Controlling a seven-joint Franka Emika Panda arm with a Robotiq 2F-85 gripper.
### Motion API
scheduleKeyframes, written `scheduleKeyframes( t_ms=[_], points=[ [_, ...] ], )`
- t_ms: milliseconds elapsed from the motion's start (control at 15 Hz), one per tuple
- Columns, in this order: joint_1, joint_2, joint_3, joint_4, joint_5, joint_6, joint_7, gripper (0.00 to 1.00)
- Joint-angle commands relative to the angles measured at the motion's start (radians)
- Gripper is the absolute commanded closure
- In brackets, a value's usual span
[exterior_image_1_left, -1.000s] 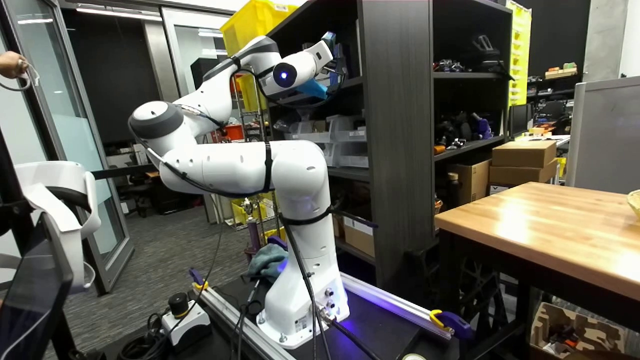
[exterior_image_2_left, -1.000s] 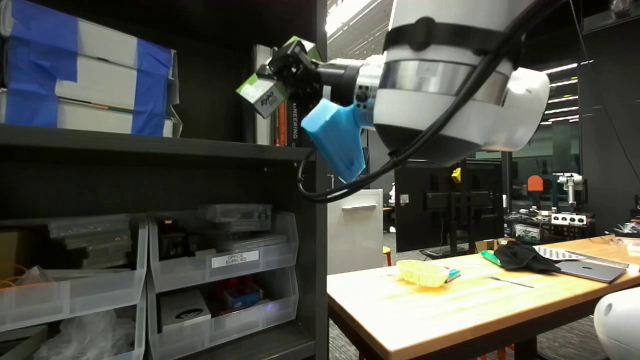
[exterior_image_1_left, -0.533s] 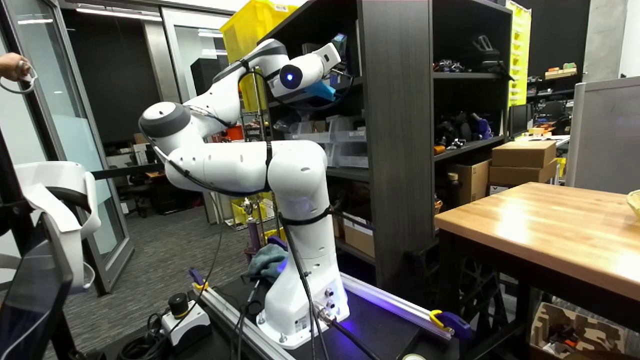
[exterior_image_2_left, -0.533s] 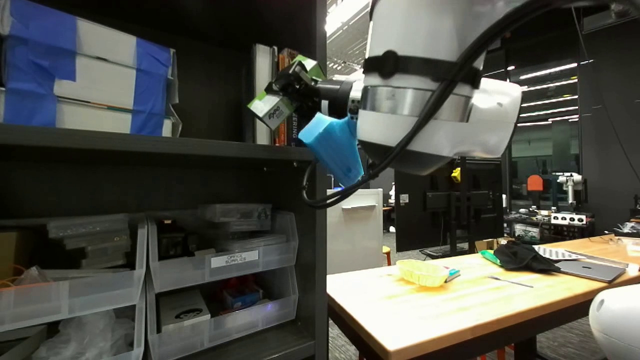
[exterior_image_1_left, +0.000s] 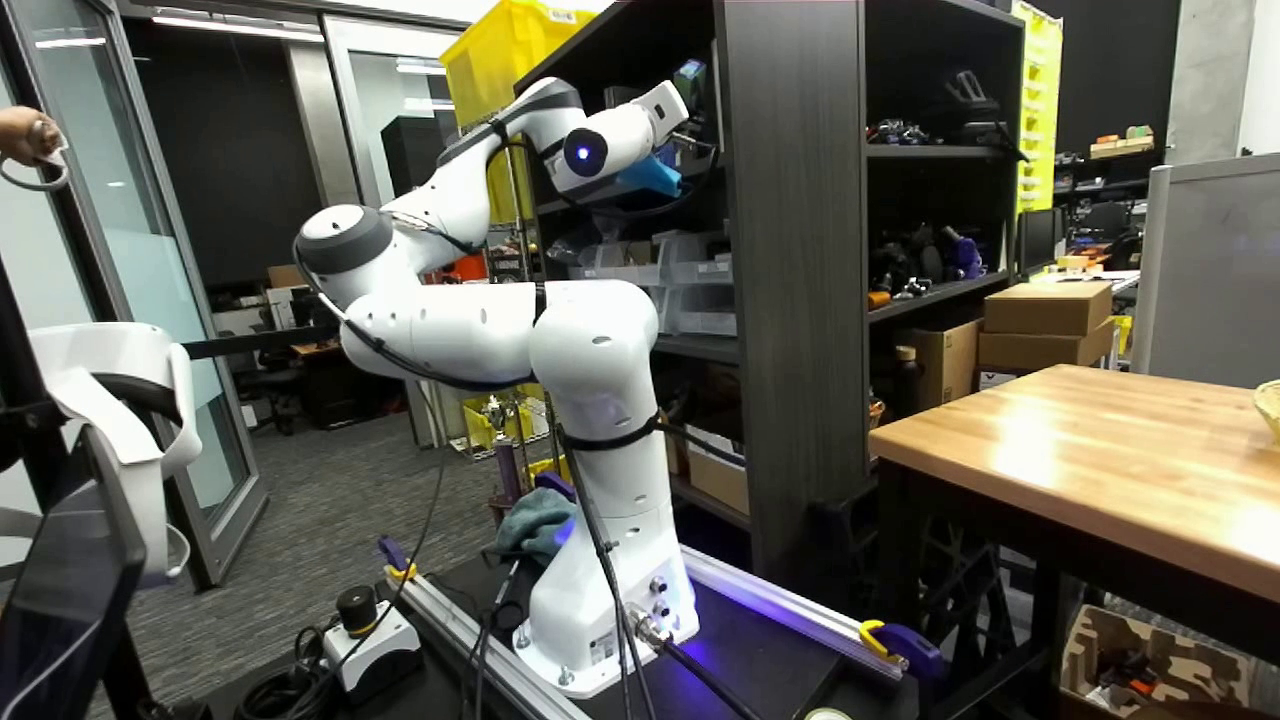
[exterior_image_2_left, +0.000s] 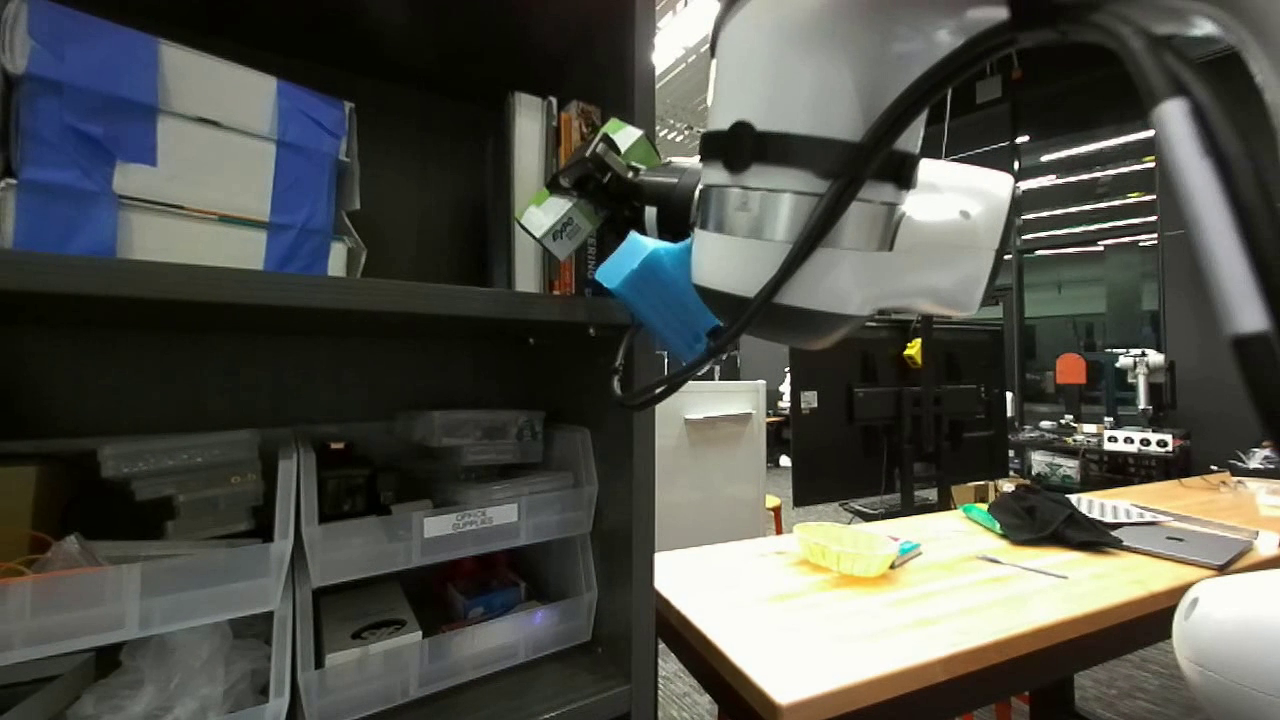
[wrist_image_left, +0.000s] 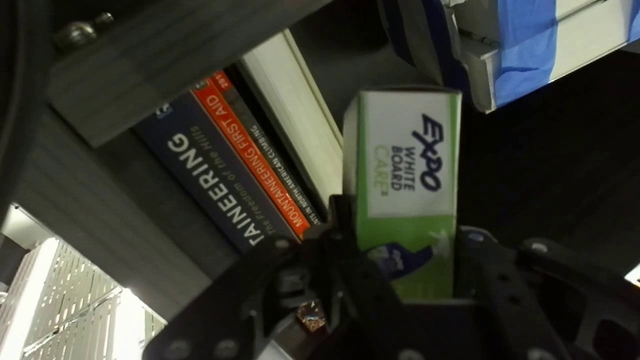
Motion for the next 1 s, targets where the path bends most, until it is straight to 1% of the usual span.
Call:
scheduleKeyframes(
  t_ms=[0,400,933],
  points=[
    [-0.024,0.0,-0.014,0.044,0.003,0.049,-0.034,0.87],
    [-0.046,0.0,-0.024,0.114,0.003,0.11,-0.096,0.87],
    [-0.095,0.0,0.013,0.195,0.004,0.162,-0.175,0.87]
  ],
)
